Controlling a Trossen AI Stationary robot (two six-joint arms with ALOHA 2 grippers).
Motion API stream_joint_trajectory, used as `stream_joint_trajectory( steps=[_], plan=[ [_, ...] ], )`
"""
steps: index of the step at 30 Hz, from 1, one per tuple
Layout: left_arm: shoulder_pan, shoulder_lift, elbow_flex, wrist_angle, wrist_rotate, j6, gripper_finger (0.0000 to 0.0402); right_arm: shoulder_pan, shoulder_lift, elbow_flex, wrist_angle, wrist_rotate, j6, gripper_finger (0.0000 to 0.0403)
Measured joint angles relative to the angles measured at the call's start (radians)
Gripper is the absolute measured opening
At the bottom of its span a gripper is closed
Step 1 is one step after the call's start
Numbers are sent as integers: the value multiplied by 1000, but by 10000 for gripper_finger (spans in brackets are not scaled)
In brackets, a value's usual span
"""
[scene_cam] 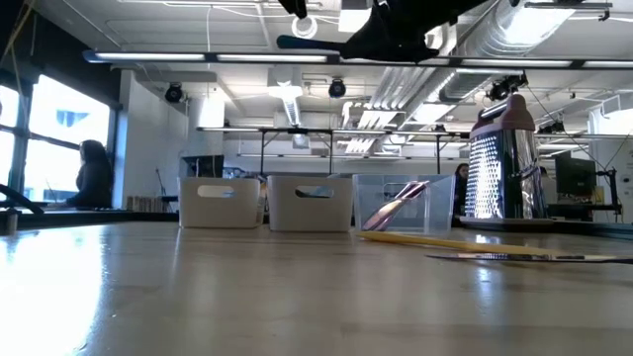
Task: Pick & Place Kitchen Items
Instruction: Put the purple table knife into the transparent bin
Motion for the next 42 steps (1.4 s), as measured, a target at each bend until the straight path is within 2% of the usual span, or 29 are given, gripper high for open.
stream_joint_trajectory(
  steps=[6, 13, 21, 23, 24, 28, 35, 39, 40, 42],
  plan=[
    [1, 0, 1, 87, 139, 29, 276, 4, -5, -1, -8, -6, -7, 4],
    [-5, -44, 2, 229, 417, 73, 276, 5, -6, 0, -23, -10, -11, 4],
    [-3, -53, 2, 299, 677, 73, 276, 5, -6, 0, -27, -9, -9, 4],
    [-4, -55, 2, 317, 698, 74, 276, 6, -5, 0, -28, -9, -9, 4],
    [-4, -58, 2, 313, 682, 71, 276, 6, -5, 0, -28, -9, -9, 4],
    [-4, -84, 2, 242, 502, 25, 276, 14, -24, 0, -56, 51, -16, 4],
    [-4, -169, 2, 125, 250, -75, 276, 61, -173, 0, -186, 230, -40, 4],
    [-16, -232, 2, -14, 47, -171, 276, 60, -259, 0, -278, 337, -22, 4],
    [-18, -248, 2, -64, -13, -207, 276, 50, -279, -6, -284, 342, -12, 4],
    [-31, -268, 2, -150, -103, -288, 276, 15, -318, -37, -260, 274, 5, 4]
  ],
)
